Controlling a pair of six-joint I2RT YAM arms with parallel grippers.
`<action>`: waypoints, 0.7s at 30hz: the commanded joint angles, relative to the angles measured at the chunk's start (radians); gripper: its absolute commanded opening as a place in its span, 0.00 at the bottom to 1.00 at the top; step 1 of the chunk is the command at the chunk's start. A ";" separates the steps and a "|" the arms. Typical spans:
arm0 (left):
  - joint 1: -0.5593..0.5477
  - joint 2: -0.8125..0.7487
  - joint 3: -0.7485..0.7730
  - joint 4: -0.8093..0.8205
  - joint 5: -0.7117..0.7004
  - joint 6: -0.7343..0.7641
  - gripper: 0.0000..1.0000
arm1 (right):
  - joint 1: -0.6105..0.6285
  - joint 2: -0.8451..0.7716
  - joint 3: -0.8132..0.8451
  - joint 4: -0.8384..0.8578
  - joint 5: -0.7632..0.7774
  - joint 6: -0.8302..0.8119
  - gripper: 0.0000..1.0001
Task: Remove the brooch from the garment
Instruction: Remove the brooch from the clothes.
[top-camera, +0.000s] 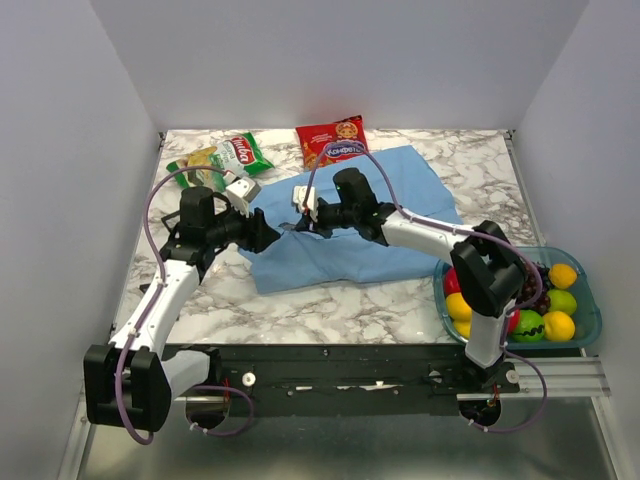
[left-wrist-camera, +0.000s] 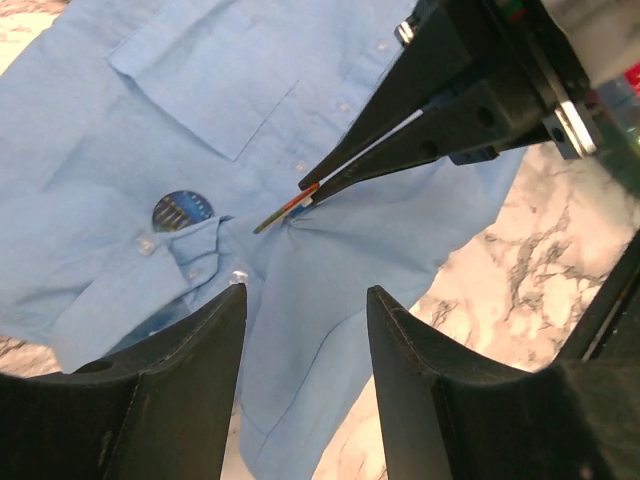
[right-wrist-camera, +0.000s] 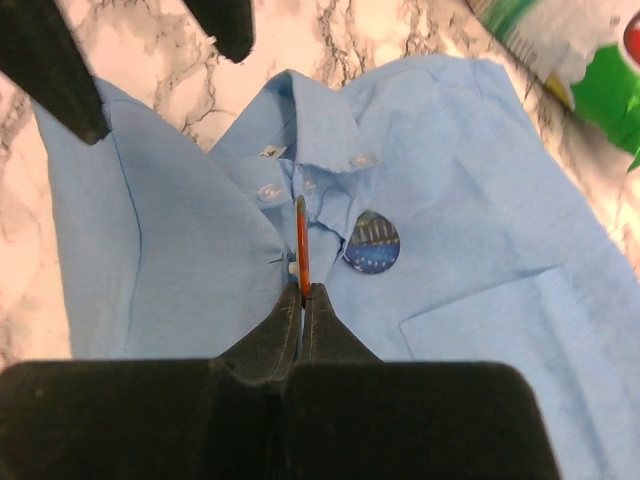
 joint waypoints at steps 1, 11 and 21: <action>0.007 -0.029 0.033 -0.083 -0.086 0.072 0.60 | 0.019 -0.008 -0.044 0.194 0.062 -0.245 0.01; 0.007 -0.014 0.053 -0.107 -0.100 0.087 0.60 | 0.056 0.037 -0.138 0.406 0.107 -0.418 0.01; 0.011 -0.058 0.045 -0.138 -0.105 0.078 0.60 | 0.070 0.147 -0.106 0.531 0.188 -0.497 0.00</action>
